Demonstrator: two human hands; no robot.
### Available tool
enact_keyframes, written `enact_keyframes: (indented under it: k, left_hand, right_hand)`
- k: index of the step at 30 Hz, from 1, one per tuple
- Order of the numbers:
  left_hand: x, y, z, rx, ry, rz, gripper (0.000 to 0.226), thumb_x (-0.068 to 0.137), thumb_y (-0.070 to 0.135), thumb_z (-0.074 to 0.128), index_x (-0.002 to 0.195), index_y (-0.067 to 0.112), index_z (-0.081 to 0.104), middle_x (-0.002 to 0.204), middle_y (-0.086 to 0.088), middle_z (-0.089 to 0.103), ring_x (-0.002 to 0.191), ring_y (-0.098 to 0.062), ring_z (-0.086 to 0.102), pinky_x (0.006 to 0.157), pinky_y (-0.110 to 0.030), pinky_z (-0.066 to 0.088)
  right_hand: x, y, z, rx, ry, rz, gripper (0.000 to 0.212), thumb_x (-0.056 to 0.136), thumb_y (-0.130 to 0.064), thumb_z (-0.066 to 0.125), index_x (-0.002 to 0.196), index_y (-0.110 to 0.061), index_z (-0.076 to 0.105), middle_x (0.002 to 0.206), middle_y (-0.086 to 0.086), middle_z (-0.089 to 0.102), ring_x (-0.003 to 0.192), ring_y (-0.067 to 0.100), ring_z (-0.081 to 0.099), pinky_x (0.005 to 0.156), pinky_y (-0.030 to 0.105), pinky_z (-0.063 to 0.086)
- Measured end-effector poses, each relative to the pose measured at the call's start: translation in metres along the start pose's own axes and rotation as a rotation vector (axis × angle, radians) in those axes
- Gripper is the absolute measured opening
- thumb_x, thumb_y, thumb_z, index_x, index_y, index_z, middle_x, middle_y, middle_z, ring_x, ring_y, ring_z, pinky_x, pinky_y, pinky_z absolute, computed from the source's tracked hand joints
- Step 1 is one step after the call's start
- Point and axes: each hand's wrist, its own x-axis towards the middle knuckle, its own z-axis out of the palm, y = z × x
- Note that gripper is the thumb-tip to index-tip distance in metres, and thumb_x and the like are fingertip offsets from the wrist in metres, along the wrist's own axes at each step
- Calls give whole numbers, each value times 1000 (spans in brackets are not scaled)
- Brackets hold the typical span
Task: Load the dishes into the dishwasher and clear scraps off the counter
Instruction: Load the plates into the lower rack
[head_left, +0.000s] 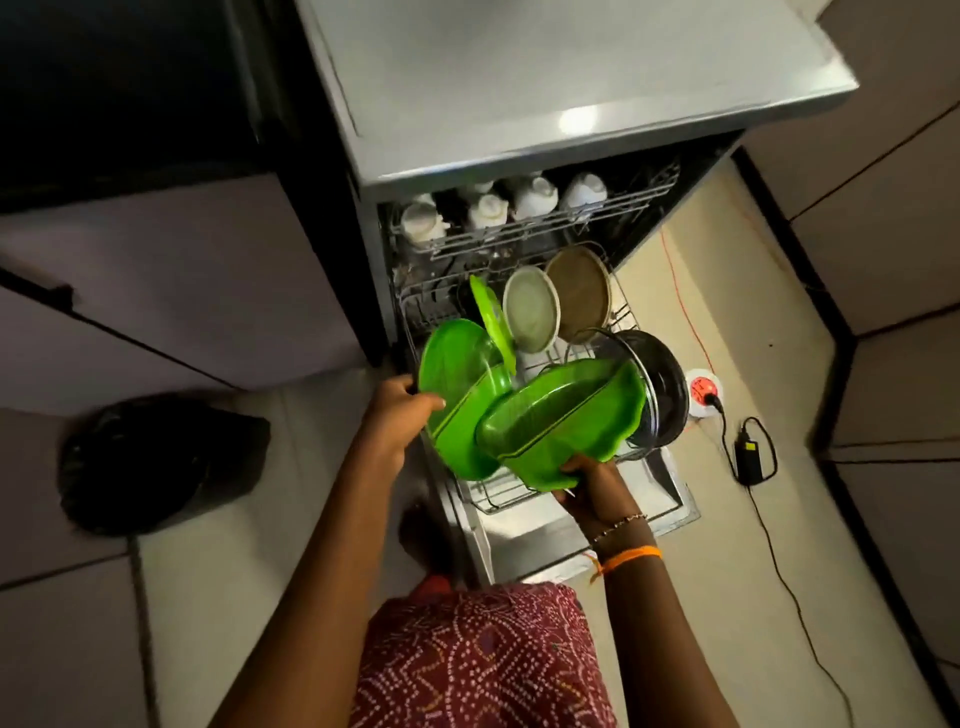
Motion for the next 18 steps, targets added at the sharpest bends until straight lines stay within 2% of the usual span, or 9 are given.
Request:
enact_keyframes:
  k: [2, 4, 6, 8, 10, 12, 14, 16, 18]
  left_hand:
    - [19, -12, 3, -26, 64, -37, 23, 68, 7, 67, 90, 8, 71, 77, -6, 63, 66, -16, 57, 63, -25, 46]
    - [39, -29, 9, -34, 124, -75, 18, 53, 20, 61, 69, 20, 68, 76, -7, 67, 78, -25, 64, 77, -40, 52]
    - [58, -48, 16, -42, 168, -104, 18, 50, 23, 57, 65, 24, 67, 78, -7, 71, 83, -30, 67, 82, -50, 54]
    - [67, -60, 24, -56, 222, -124, 18, 52, 25, 56, 67, 26, 66, 79, -5, 71, 83, -31, 67, 81, -49, 54]
    - [74, -65, 31, -62, 278, -131, 15, 55, 27, 55, 67, 30, 64, 78, 0, 69, 83, -27, 66, 79, -41, 54]
    - [85, -73, 37, -61, 335, -103, 7, 61, 29, 57, 67, 30, 62, 73, 7, 66, 79, -22, 64, 73, -34, 49]
    - [98, -79, 42, -56, 377, -72, 7, 64, 33, 57, 67, 28, 61, 71, 8, 65, 75, -20, 62, 70, -31, 46]
    - [118, -86, 47, -49, 402, -48, 16, 62, 37, 53, 68, 26, 62, 72, 5, 66, 74, -20, 61, 70, -30, 45]
    - [135, -94, 52, -44, 416, -29, 20, 61, 37, 52, 71, 24, 63, 73, 4, 66, 74, -20, 60, 70, -30, 45]
  right_hand:
    - [14, -5, 6, -174, 29, -59, 33, 88, 8, 39, 105, -17, 51, 81, 3, 57, 70, 14, 54, 50, 21, 44]
    - [30, -10, 13, -283, 28, -111, 30, 86, 6, 47, 112, -8, 51, 84, 4, 58, 74, 17, 54, 59, 27, 47]
    - [54, -14, 22, -437, -13, -167, 46, 76, -1, 54, 122, -3, 48, 97, 9, 59, 88, 26, 57, 77, 39, 52]
    - [82, -18, 31, -611, -50, -223, 46, 79, 6, 52, 124, -2, 47, 108, 11, 57, 103, 31, 57, 92, 51, 48]
    - [110, -24, 39, -763, -91, -305, 42, 83, 14, 46, 121, -5, 48, 108, 11, 57, 105, 31, 57, 95, 51, 46]
    - [141, -30, 48, -972, -135, -397, 46, 85, 10, 46, 128, -5, 43, 111, 11, 58, 101, 25, 56, 93, 42, 47]
    - [169, -37, 59, -1188, -160, -519, 53, 85, 4, 49, 136, -6, 36, 122, 17, 57, 105, 31, 57, 87, 38, 47]
    - [199, -35, 74, -1373, -191, -638, 62, 85, 1, 48, 142, -8, 26, 136, 18, 47, 113, 39, 54, 86, 41, 45]
    - [229, -28, 87, -1519, -207, -680, 70, 85, 2, 45, 146, -10, 15, 145, 16, 37, 116, 41, 51, 87, 45, 45]
